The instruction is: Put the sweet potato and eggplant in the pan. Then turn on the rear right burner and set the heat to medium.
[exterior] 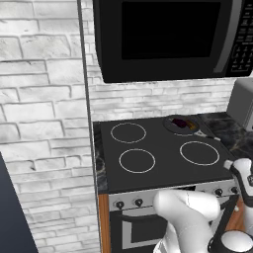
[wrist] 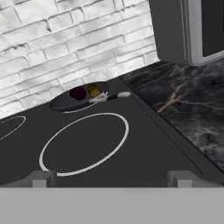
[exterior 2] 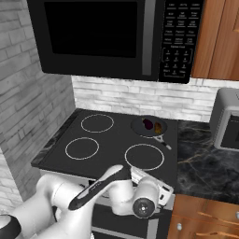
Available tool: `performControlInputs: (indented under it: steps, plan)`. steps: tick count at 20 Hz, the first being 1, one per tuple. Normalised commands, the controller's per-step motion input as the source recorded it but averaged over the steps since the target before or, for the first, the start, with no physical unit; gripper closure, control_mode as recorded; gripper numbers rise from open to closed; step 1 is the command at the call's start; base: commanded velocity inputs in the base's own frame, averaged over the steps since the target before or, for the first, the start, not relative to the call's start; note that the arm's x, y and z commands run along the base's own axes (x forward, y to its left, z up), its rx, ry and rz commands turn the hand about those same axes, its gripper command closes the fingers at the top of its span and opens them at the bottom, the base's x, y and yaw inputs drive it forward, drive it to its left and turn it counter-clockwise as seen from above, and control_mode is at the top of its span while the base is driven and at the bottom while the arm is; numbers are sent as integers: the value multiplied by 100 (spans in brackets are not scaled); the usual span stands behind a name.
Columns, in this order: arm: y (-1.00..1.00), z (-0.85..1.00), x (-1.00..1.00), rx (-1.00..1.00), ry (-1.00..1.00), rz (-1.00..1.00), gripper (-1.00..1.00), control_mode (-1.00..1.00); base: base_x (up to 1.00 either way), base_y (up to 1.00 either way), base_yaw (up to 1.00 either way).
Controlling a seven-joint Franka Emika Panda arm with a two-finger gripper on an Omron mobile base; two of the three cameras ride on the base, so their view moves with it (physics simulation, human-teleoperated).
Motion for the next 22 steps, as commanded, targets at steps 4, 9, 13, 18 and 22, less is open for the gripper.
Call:
performControlInputs:
  steps: [4,9,13,18,22]
  plan:
    - [0,-33,-26,-3,-19,0,-100,-100,0,0,0]
    - [0,-19,-38,0,-19,0,-100,-100,0,0,0]
    - [0,-17,-11,-2,-9,0,-100,-100,0,0,0]
    - [1,-17,0,-17,1,0,-100,-100,0,0,0]
    - [0,-3,-4,-25,0,0,-100,-100,0,0,0]
